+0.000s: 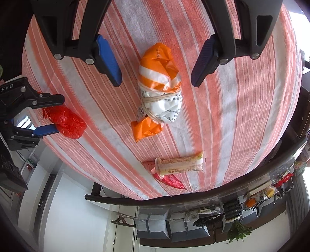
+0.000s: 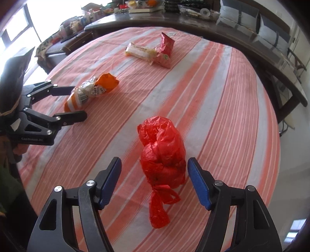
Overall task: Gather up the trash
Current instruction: 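Grasp the red plastic bag with the right tool while the left tool holds the wrapped bag, then carry the wrapped bag and red bag over the blue basket and open both tools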
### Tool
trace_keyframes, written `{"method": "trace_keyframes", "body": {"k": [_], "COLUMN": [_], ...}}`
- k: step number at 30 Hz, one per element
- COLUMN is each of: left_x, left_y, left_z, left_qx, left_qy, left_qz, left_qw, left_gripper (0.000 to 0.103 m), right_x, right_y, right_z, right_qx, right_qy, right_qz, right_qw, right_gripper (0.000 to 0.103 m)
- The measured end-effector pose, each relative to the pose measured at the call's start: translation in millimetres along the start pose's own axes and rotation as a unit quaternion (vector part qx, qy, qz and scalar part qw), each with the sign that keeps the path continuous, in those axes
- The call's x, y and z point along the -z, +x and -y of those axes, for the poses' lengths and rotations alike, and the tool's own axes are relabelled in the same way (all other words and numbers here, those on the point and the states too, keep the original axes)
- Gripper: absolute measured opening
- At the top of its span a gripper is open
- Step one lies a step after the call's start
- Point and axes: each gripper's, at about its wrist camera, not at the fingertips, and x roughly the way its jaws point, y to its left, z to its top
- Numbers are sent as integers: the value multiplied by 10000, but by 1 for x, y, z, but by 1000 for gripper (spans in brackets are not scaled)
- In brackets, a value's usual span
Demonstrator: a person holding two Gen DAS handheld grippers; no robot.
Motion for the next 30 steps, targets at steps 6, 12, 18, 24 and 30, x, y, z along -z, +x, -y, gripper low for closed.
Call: {"method": "trace_keyframes", "body": {"k": [6,12,18,24,30], "left_x": [-1,-5,-22,-45,-73], "left_y": [-1,-15,-24,-14,9], "left_z": [-2,20,71,149,242], "left_qx": [90,405,747,1181,1660], "left_qy": [-205,-337,-179,210,644], "left_qz": [-50,73,157,145,-25], "left_qw": [9997,9986,9969,9927,9840], "left_gripper": [43,42,42,42,42], "right_x": [6,25,51,97,151], "right_y": [-12,-41,-62,-97,-116], "right_z": [15,37,65,118,194], "right_qx": [-87,-225,-329,58,682], "right_qy": [469,996,1503,2088,2931], "right_qz": [129,451,693,943,889], "right_qw": [9988,9938,9857,9734,9495], "right_gripper": [44,43,43,43,44]}}
